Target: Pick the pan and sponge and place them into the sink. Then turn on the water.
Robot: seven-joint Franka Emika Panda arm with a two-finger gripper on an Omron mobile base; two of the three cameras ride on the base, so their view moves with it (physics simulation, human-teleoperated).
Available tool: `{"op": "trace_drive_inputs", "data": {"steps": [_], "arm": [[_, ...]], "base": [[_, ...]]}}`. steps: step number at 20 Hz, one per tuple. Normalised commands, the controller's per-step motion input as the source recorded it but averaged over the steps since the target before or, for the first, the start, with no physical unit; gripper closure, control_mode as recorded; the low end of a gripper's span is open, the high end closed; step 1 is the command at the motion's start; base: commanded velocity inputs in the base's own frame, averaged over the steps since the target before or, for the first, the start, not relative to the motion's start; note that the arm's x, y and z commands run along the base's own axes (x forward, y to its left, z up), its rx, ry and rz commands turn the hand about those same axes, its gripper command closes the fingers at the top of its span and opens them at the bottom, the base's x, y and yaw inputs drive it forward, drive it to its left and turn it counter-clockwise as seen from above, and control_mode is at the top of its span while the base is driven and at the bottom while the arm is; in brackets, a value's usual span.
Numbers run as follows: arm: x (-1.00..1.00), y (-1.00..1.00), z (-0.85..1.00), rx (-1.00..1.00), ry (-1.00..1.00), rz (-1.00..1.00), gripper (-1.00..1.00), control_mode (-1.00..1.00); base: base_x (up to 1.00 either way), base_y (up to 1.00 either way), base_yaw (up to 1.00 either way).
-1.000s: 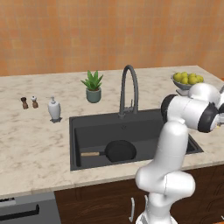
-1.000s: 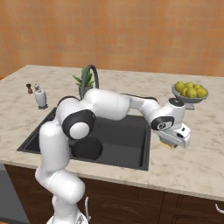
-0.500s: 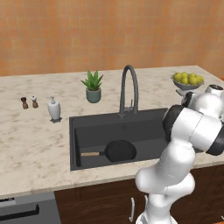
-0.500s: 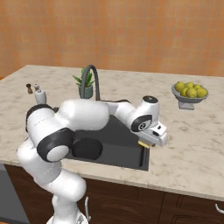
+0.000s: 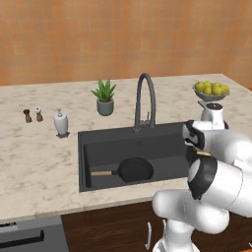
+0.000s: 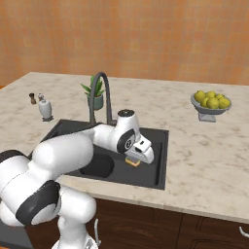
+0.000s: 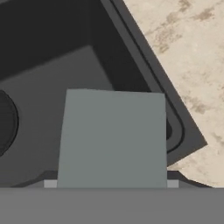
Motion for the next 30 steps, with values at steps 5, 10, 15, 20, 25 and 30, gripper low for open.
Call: {"op": "trace_drive_inputs", "data": {"steps": [5,10,15,20,25,30], "arm": [[0.04,0.99,0.00,-0.01,0.00,0.01,1.00,-1.00],[0.14,0.95,0.00,0.00,0.00,0.03,1.00,-1.00],[0.22,1.00,0.00,0.00,0.02,0.04,1.00,-1.00],[0.28,1.00,0.00,0.00,0.07,0.06,1.00,-1.00],[0.37,0.92,0.00,0.00,0.11,0.07,1.00,-1.00],[0.46,0.72,-0.14,0.00,0.10,0.07,1.00,-1.00]], "base": [[0.00,0.00,0.00],[0.00,0.00,0.00],[0.00,0.00,0.00],[0.00,0.00,0.00],[0.00,0.00,0.00],[0.00,0.00,0.00]]}}
